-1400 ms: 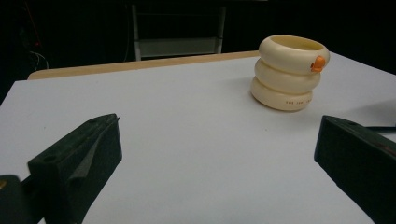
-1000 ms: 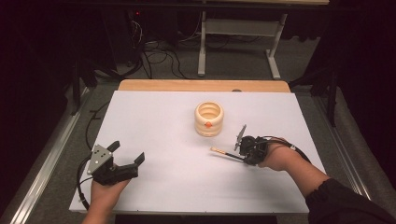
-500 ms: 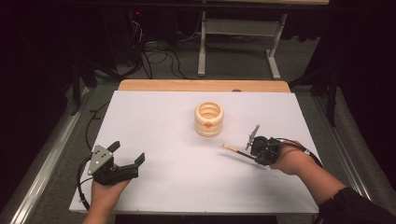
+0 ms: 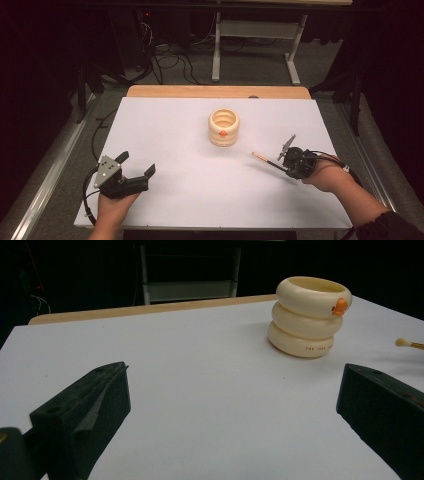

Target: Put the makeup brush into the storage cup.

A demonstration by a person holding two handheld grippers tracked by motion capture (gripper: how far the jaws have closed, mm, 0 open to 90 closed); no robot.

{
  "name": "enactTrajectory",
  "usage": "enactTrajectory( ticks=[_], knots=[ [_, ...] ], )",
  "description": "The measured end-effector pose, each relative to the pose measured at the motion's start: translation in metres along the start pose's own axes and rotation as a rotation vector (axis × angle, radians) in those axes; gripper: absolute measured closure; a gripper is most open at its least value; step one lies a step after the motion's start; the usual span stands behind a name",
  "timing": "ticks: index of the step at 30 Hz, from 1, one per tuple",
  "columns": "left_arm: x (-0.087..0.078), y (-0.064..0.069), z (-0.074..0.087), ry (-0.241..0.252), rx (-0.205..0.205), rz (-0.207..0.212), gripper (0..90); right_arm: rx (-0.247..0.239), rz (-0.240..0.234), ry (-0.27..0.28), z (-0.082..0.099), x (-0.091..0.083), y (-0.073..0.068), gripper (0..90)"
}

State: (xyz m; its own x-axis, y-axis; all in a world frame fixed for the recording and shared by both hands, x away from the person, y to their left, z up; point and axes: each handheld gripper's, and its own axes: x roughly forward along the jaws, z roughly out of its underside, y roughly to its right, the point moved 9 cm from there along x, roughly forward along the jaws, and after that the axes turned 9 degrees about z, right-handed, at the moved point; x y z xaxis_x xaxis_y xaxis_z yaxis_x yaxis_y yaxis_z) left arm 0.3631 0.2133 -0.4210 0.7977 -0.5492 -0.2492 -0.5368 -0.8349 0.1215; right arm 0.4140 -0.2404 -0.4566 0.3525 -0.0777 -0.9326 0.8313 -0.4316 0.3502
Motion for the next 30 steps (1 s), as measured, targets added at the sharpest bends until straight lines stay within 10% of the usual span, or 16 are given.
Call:
enactTrajectory(
  ticks=[13,30],
  knots=[
    [0.002,0.004,0.0,0.001,0.011,0.013,1.4,0.041,0.001,0.032,0.005,0.002,0.002,87.7],
    [0.001,0.005,-0.001,0.005,0.012,0.016,1.4,0.338,0.053,0.326,-0.022,0.005,0.0,87.7]
  ],
)
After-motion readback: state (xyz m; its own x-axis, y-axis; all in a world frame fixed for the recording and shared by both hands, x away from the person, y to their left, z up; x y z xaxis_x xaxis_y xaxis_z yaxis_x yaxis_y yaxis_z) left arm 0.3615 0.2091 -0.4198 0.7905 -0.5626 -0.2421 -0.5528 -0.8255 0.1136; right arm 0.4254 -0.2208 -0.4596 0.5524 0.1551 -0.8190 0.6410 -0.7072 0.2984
